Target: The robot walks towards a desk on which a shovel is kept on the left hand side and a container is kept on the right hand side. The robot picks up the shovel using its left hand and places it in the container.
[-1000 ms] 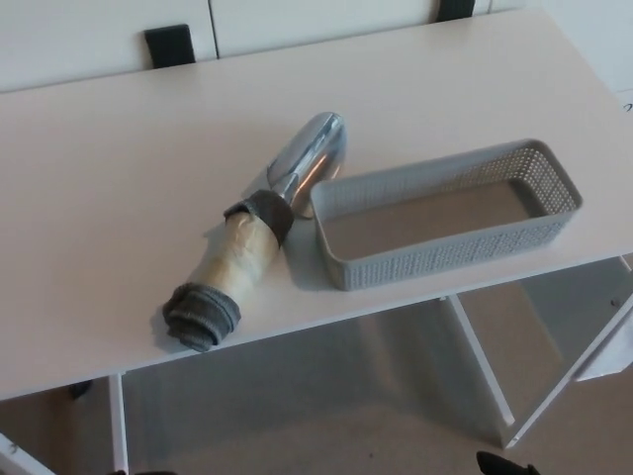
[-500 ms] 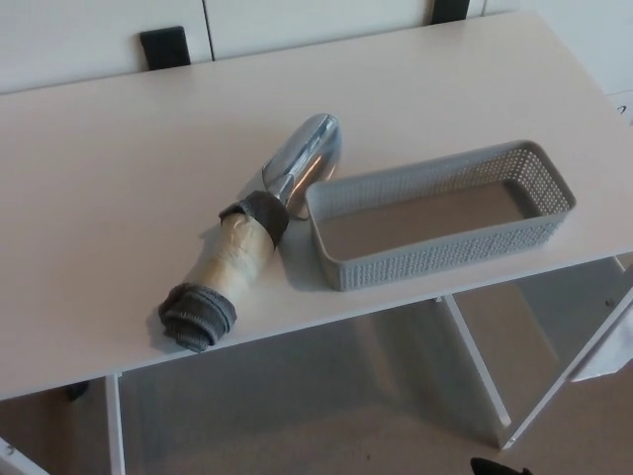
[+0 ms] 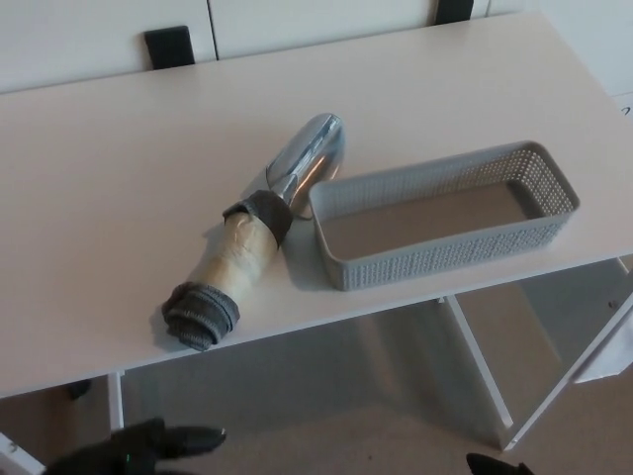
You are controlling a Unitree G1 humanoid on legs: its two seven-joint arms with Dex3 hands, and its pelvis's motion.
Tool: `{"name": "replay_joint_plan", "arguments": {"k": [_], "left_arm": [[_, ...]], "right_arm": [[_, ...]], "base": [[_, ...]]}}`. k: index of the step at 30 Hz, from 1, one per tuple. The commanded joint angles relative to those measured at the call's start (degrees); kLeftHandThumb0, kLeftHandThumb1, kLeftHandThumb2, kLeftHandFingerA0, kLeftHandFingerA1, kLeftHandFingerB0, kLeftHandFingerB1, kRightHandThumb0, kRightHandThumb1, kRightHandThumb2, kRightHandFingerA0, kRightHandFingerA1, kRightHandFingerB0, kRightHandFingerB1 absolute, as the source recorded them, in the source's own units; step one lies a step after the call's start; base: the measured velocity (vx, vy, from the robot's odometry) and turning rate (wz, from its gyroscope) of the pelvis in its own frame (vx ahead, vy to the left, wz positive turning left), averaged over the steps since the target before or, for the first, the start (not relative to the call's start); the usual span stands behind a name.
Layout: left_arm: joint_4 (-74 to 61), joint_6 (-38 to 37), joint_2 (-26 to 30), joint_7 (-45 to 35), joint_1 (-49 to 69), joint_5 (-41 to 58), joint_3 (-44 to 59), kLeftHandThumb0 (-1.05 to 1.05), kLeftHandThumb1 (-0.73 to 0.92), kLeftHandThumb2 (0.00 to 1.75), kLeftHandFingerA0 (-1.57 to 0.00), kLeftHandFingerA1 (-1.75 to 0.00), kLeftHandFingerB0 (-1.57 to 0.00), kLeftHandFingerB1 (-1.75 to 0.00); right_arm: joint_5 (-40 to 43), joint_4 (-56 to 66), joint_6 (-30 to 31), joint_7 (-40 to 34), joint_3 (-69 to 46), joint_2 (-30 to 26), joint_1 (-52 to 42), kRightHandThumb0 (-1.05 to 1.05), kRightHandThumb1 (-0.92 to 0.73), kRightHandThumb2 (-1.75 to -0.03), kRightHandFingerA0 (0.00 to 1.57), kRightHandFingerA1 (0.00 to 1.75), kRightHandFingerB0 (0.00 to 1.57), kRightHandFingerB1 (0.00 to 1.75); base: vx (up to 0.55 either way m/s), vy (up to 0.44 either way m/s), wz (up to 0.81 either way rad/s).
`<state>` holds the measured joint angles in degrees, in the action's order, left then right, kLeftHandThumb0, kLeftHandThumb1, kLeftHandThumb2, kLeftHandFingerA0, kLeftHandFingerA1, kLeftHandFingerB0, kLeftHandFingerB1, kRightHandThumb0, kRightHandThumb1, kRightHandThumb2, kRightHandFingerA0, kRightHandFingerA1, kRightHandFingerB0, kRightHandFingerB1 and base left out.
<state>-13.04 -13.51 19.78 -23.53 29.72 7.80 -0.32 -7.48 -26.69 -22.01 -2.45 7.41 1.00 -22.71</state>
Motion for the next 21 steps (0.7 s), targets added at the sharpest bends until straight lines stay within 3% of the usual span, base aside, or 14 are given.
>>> {"name": "replay_joint_plan", "arguments": {"k": [1, 3, 4, 5, 6, 9, 10, 12, 13, 14, 17, 18, 19, 21], "left_arm": [[-28.49, 2.95, 21.62, -11.95, -41.45, 42.74, 13.37, -0.36, 0.67, 0.6, -0.86, -0.46, -0.57, -0.38], [-22.21, -11.96, 16.16, -6.33, -48.84, 24.01, 13.8, -0.88, 0.74, 0.64, -0.79, -0.44, -0.56, -0.37], [-24.89, -5.49, 19.56, -4.31, -45.85, 28.61, 17.43, -0.88, 0.61, 0.6, -0.68, -0.43, -0.54, -0.36], [-28.74, 0.73, 23.07, -0.46, -40.69, 31.43, 22.32, -0.82, 0.42, 0.83, -0.58, -0.49, -0.45, -0.45], [-30.34, 4.02, 22.78, 2.95, -38.92, 28.03, 23.92, -0.63, 0.44, 0.55, -0.59, -0.4, -0.51, -0.38], [-24.6, 8.25, 19.56, 4.84, -46.19, 13.79, 18.98, -0.65, 0.49, 0.56, -0.5, -0.42, -0.45, -0.4], [-21.76, 8.95, 17.89, 5.97, -48.35, 6.91, 16.74, -0.66, 0.42, 0.84, -0.46, -0.56, -0.33, -0.49], [-18.95, 10.89, 15.59, 7.55, -50.56, -1.29, 13.41, -0.81, 0.48, 0.86, -0.37, -0.52, -0.27, -0.45], [-16.96, 11.43, 14.3, 8.33, -51.43, -6.42, 11.19, -0.8, 0.51, 0.61, -0.37, -0.44, -0.35, -0.42], [-15.24, 13.42, 12.53, 9.52, -52.35, -11.28, 8.32, -0.73, 0.44, 0.85, -0.38, -0.52, -0.2, -0.42], [-12.54, 21.93, 8.93, 10.09, -53.27, -18.74, 0.67, -0.72, 0.44, 0.76, -0.21, -0.4, -0.16, -0.38], [-11.01, 24.93, 7.78, 10.01, -53.82, -21.12, -2.15, -0.35, 0.25, 0.86, 0.0, -0.49, 0.0, -0.47], [-8.53, 27.41, 6.67, 10.29, -54.9, -24.04, -4.82, -0.69, 0.44, 0.77, -0.05, -0.31, -0.1, -0.25], [-6.37, 29.23, 5.47, 10.73, -55.29, -26.91, -7.45, -0.67, 0.42, 0.8, -0.03, -0.2, -0.07, -0.18]], "right_arm": [[0.04, -1.29, -1.0, 0.2, -1.0, -1.75, 1.02, -0.33, -0.55, -1.02, 0.26, 0.66, 0.2, 0.6], [0.09, -0.19, 0.21, -0.16, -0.98, -1.25, 0.76, -0.28, -0.56, -1.02, 0.27, 0.66, 0.2, 0.6], [0.09, 0.13, 0.28, -0.16, -0.95, -1.25, 0.55, -0.26, -0.58, -1.03, 0.28, 0.66, 0.21, 0.6], [0.16, 0.02, 0.05, 0.0, -0.95, -1.35, 0.53, -0.27, -0.57, -1.03, 0.27, 0.66, 0.2, 0.6], [0.23, -0.36, -0.44, 0.17, -0.97, -1.49, 0.66, -0.28, -0.57, -1.03, 0.28, 0.67, 0.21, 0.6], [0.91, -0.26, -0.58, 0.78, -1.06, -1.34, 0.66, -0.3, -0.77, -0.69, 0.27, 0.74, 0.24, 0.6], [0.79, 0.02, -0.22, 0.88, -0.92, -1.39, 0.61, -0.28, -0.58, -1.03, 0.26, 0.66, 0.21, 0.6], [0.8, 0.68, 0.74, 0.79, -0.85, -1.19, 0.38, -0.27, -0.58, -1.04, 0.26, 0.66, 0.2, 0.6], [0.92, 0.33, 0.32, 0.89, -0.91, -1.22, 0.55, -0.28, -0.79, -0.68, 0.26, 0.73, 0.23, 0.6], [0.09, 0.38, -0.06, 0.5, -0.63, -1.55, 0.6, -0.27, -0.58, -1.03, 0.27, 0.66, 0.2, 0.6], [0.15, 0.73, 0.24, 0.63, -0.6, -1.55, 0.65, -0.27, -0.58, -1.04, 0.26, 0.65, 0.19, 0.59], [-0.16, 0.87, 0.46, 0.49, -0.51, -1.67, 0.67, -0.27, -0.59, -1.03, 0.27, 0.65, 0.19, 0.59], [-0.31, 1.05, 0.84, 0.19, -0.53, -1.54, 0.87, -0.27, -0.57, -1.02, 0.27, 0.65, 0.19, 0.59], [-0.21, 1.52, 1.07, -0.01, -0.71, -1.52, 0.27, -0.25, -0.57, -1.02, 0.27, 0.65, 0.2, 0.59]], "base": [[0.0, 0.0, 0.0], [0.0, 0.0, 0.0], [0.0, 0.0, 0.0], [0.0, 0.0, 0.0], [0.0, 0.0, 0.0], [0.0, 0.0, 0.0], [0.0, 0.0, 0.0], [0.0, 0.0, 0.0], [0.0, 0.0, 0.0], [0.0, 0.0, 0.0], [0.0, 0.0, 0.0], [0.0, 0.0, 0.0], [0.0, 0.0, 0.0], [0.0, 0.0, 0.0]]}}
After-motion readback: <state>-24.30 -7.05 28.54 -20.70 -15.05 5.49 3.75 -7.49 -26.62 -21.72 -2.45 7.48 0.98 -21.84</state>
